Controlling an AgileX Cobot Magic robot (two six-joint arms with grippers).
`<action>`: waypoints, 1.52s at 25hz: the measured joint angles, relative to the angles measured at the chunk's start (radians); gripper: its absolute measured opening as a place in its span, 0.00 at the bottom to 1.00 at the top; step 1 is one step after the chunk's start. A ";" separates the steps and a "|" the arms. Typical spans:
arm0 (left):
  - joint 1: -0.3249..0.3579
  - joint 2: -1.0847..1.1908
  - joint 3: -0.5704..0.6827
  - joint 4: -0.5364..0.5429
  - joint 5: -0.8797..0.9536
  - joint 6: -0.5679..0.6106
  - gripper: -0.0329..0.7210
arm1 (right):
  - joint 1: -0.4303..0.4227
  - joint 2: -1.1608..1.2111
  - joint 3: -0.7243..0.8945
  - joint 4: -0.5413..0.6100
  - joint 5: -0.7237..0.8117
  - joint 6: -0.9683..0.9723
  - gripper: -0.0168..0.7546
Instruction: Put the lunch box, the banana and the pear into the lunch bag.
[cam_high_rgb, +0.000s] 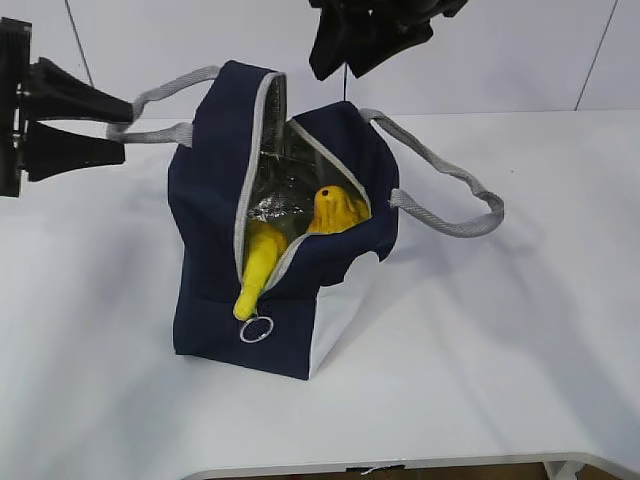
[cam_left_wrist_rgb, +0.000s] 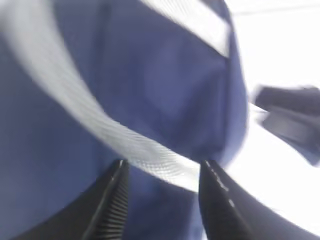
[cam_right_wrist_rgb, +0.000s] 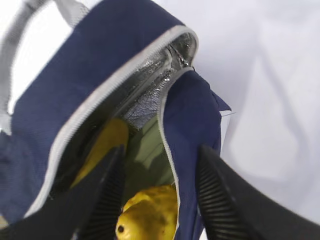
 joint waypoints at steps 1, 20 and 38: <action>0.016 0.000 0.000 0.014 0.000 0.000 0.48 | 0.000 -0.014 0.000 0.000 0.004 0.000 0.53; -0.052 -0.352 0.000 0.488 0.031 -0.152 0.36 | 0.000 -0.404 0.225 -0.080 0.031 0.019 0.53; -0.544 -0.343 0.000 0.667 -0.008 -0.279 0.40 | 0.000 -0.550 0.444 -0.102 0.032 0.025 0.53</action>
